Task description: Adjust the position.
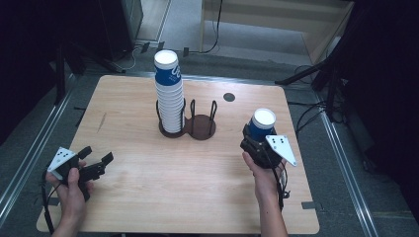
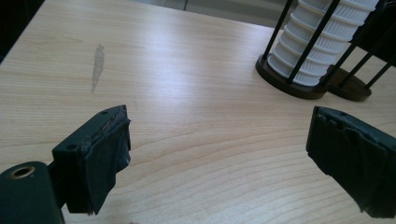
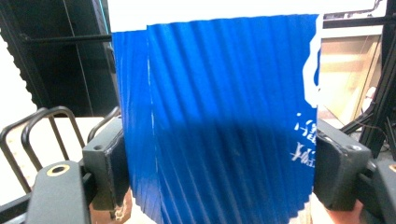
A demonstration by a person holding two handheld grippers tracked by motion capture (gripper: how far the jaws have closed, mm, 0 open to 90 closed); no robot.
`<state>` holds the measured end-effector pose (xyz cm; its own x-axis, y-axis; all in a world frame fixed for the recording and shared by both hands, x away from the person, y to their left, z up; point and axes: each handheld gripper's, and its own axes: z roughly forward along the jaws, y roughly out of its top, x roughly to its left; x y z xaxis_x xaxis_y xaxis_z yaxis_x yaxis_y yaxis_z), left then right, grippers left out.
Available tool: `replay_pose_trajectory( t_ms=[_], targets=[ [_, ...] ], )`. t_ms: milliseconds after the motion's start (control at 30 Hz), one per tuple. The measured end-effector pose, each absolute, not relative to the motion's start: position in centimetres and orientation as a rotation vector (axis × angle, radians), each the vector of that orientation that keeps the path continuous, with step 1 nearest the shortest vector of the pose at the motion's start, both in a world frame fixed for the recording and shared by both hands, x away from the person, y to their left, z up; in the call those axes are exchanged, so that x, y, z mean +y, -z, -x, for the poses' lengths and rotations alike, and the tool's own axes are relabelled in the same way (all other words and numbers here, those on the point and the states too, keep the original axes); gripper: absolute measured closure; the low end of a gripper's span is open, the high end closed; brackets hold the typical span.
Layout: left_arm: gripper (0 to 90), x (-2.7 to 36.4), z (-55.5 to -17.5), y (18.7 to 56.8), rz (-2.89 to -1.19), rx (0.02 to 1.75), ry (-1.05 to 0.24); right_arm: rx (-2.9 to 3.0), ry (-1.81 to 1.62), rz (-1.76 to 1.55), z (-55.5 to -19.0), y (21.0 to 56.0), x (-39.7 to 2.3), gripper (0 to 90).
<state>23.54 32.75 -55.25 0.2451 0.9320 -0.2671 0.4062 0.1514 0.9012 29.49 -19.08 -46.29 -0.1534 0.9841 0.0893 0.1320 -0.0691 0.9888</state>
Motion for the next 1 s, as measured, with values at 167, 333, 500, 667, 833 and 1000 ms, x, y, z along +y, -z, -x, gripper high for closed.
replay_pose_trajectory(
  t_ms=[167, 333, 500, 667, 833, 1000],
  targets=[
    [8.2, 32.4, -24.0, 55.1, -1.483, 1.355, -0.642, 1.409, -1.329, -1.294, -29.2, 47.2, -19.2, 20.7],
    [8.2, 32.5, -24.2, 54.6, -1.459, 1.368, -0.616, 1.417, -1.336, -1.297, -28.9, 47.7, -19.4, 20.7],
    [8.1, 31.0, -24.0, 52.9, -1.499, 1.329, -0.604, 1.445, -1.332, -1.297, -28.9, 48.5, -19.2, 20.7],
    [8.1, 29.7, -24.0, 51.4, -1.494, 1.282, -0.599, 1.462, -1.333, -1.273, -28.8, 48.6, -18.6, 20.7],
    [8.1, 28.6, -24.7, 50.2, -1.486, 1.255, -0.606, 1.477, -1.337, -1.269, -28.5, 48.8, -18.1, 20.7],
    [8.0, 27.8, -24.8, 50.0, -1.495, 1.218, -0.584, 1.495, -1.339, -1.266, -28.1, 49.1, -17.8, 20.7]
  ],
)
